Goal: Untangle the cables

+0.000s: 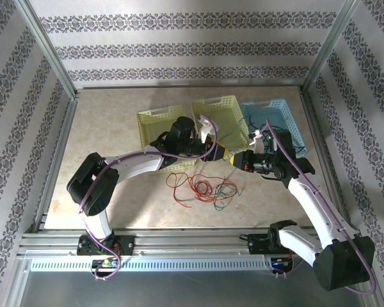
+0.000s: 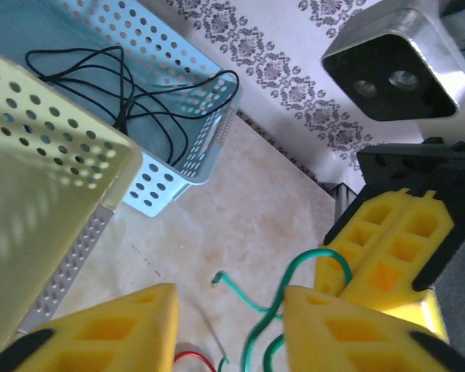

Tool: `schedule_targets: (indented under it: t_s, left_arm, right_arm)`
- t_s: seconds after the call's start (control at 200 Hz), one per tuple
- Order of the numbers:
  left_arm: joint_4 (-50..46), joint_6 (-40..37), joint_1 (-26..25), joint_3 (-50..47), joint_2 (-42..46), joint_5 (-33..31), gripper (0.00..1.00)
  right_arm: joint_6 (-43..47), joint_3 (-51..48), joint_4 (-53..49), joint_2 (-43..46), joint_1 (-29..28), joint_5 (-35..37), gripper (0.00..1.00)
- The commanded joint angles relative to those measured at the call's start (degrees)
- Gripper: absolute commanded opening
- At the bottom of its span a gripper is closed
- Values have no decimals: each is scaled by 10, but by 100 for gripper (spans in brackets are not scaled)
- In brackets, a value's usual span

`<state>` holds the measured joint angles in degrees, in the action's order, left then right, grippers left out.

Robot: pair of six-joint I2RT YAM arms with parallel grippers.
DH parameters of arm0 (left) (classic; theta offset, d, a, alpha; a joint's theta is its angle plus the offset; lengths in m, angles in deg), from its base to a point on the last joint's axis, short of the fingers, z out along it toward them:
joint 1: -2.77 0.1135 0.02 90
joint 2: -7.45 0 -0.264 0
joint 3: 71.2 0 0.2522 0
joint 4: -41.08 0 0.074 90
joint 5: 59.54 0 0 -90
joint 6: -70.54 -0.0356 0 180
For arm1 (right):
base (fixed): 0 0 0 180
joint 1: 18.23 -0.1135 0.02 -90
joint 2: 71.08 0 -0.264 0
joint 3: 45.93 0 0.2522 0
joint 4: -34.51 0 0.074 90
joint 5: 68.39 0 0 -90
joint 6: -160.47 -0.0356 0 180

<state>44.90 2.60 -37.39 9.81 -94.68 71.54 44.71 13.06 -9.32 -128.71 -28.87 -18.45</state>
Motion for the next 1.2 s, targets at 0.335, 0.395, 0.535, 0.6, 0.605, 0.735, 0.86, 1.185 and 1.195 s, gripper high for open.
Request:
schedule_targets:
  t_s: [0.335, 0.395, 0.535, 0.6, 0.605, 0.735, 0.86, 1.185, 1.195]
  left_arm:
    - [7, 16, -6, 21, -20, 54, 32]
    - [7, 16, -6, 23, -20, 54, 26]
    - [16, 16, -5, 21, -16, 44, 0]
    - [22, 18, -5, 20, -14, 36, 0]
    - [23, 19, -4, 19, -14, 35, 0]
    - [81, 38, 5, -13, 9, -3, 0]
    - [201, 99, 25, -72, 32, -43, 0]
    - [370, 180, 32, -131, 30, -69, 0]
    - [372, 181, 32, -131, 29, -69, 0]
  right_arm:
    - [-10, 13, 22, -12, -4, -10, 0]
    - [-10, 13, 21, -11, -4, -8, 0]
    - [-6, 13, 17, -12, -4, -4, 0]
    - [-6, 9, 14, -11, -3, 10, 0]
    - [-6, 9, 14, -11, -3, 11, 0]
    - [-40, -10, 14, -2, 15, 76, 39]
    - [-89, -40, 51, 4, 46, 53, 48]
    - [-201, -86, 199, 0, 50, -20, 49]
    - [-205, -87, 203, 1, 50, -21, 49]
